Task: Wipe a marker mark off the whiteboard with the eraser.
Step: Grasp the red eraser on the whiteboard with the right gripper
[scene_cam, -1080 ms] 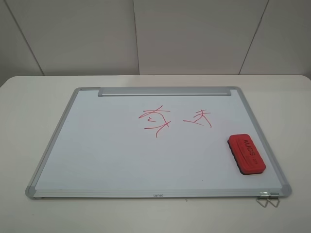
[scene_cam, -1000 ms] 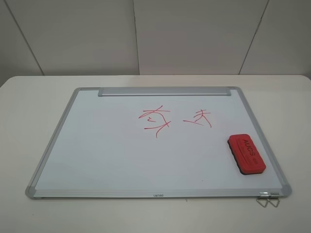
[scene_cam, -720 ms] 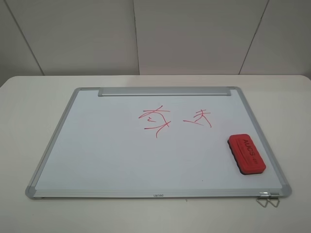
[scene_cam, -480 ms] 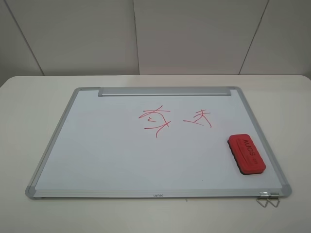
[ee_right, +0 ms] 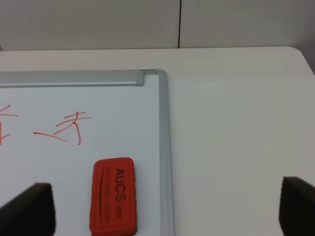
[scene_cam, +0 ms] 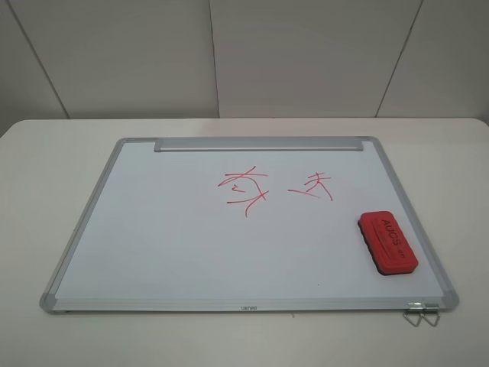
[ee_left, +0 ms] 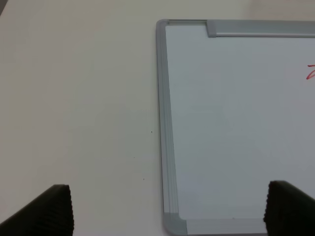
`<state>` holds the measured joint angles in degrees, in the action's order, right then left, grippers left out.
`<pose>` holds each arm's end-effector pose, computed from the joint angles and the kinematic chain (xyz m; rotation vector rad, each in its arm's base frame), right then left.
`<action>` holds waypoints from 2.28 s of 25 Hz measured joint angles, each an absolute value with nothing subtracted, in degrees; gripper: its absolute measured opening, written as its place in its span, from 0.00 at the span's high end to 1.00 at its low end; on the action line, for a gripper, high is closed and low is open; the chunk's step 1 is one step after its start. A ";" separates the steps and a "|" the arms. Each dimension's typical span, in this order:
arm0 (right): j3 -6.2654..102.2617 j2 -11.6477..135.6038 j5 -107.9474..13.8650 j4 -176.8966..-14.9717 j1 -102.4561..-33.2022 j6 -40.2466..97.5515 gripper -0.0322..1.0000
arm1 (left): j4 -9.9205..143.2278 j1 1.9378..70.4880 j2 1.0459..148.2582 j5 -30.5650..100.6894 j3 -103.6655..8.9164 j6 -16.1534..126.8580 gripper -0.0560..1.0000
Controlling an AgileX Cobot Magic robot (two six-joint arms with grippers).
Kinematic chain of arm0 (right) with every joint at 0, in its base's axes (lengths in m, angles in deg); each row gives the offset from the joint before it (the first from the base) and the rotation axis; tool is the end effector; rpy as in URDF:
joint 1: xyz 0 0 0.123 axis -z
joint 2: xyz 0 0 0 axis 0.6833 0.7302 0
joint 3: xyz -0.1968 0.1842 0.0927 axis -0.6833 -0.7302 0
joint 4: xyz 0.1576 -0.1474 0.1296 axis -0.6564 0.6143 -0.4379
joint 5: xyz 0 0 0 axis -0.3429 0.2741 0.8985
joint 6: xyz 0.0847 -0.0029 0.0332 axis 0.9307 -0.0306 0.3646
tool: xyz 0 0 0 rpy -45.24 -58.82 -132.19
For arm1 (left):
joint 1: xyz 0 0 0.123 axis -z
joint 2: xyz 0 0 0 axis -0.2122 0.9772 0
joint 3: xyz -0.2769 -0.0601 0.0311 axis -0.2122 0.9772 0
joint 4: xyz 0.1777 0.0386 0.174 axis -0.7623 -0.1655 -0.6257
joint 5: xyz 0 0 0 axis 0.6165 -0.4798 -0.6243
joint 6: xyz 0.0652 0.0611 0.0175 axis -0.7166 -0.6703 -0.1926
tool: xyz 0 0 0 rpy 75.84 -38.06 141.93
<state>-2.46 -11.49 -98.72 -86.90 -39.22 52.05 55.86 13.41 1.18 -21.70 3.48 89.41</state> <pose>-0.0081 -0.0010 0.2822 0.0792 2.0206 -0.0609 -0.0060 -0.0035 0.2778 0.0230 2.0342 -0.0691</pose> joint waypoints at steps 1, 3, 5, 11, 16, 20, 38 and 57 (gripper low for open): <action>-2.46 -11.49 -98.72 -86.90 -39.22 52.05 0.17 | 55.86 13.41 1.18 -21.70 3.48 89.41 0.21; -2.46 -11.49 -98.72 -86.90 -39.22 52.05 0.17 | 55.86 13.41 1.18 -21.70 3.48 89.41 0.21; -2.46 -11.49 -98.72 -86.90 -39.22 52.05 0.17 | 55.86 13.41 1.18 -21.70 3.48 89.41 0.21; -2.46 -11.49 -98.72 -86.90 -39.22 52.05 0.17 | 55.86 13.41 1.18 -21.70 3.48 89.41 0.21; -2.46 -3.48 -98.72 -86.92 -39.22 52.05 0.17 | 55.86 13.41 1.18 -21.70 3.48 89.41 0.21; -0.54 11.97 -96.51 -89.34 -39.22 52.05 0.17 | 55.86 13.41 1.18 -21.70 3.48 89.41 0.21; 20.45 76.26 -90.27 -91.21 -50.24 52.69 0.17 | 55.86 13.41 1.18 -21.70 3.48 89.41 0.21; 21.13 89.32 -82.78 -83.60 -55.53 61.74 0.17 | 55.86 13.41 1.18 -21.70 3.48 89.41 0.21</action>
